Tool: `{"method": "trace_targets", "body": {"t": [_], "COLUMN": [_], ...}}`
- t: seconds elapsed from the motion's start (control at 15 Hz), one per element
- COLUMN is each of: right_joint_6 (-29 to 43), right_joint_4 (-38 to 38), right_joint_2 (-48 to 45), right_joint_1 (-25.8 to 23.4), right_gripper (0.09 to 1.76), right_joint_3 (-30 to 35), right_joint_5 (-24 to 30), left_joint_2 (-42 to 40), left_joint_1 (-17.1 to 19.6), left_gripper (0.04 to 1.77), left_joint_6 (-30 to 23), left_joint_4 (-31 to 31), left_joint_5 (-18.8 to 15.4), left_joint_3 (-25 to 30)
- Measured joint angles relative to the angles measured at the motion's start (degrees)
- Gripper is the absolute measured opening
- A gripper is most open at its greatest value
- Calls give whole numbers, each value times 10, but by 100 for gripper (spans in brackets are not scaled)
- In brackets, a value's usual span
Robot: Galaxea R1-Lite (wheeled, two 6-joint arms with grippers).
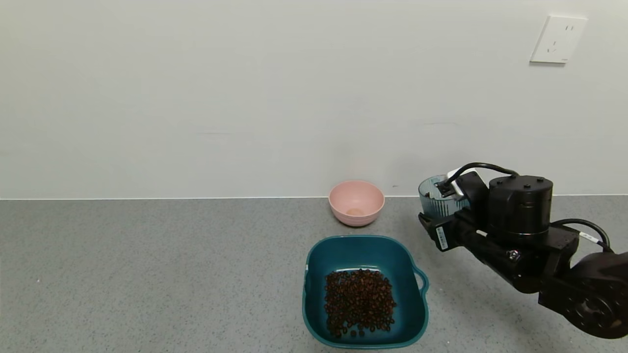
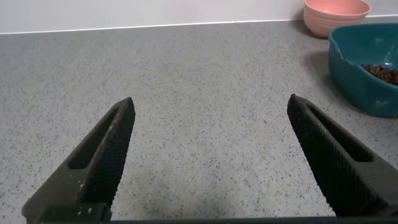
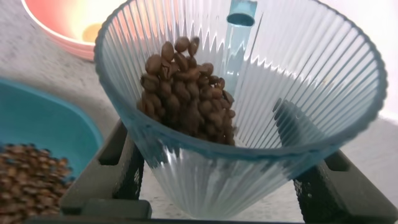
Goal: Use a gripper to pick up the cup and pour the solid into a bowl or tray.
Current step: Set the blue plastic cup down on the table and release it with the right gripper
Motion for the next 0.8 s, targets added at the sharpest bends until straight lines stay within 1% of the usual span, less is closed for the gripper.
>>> {"method": "trace_targets", "body": {"t": [0.13, 0.2, 0.4, 0.6, 0.8], "right_joint_6": [45, 58, 64, 61, 65], "right_joint_4": [-11, -30, -133, -219, -264], "right_joint_2": [-1, -2, 3, 22, 50], "right_joint_1": [-10, -13, -15, -17, -31], "right_gripper": [136, 136, 136, 136, 136], "right_joint_3": [5, 8, 33, 72, 79], "right_joint_5": [7, 8, 20, 28, 32], "left_joint_2": [0, 0, 0, 0, 0], "left_joint_1": [0, 0, 0, 0, 0], "left_gripper": [176, 176, 176, 176, 176], "left_joint_6": [0, 0, 0, 0, 0], "left_joint_4": [0, 0, 0, 0, 0], "left_joint_5": [0, 0, 0, 0, 0], "left_joint_3": [0, 0, 0, 0, 0]}}
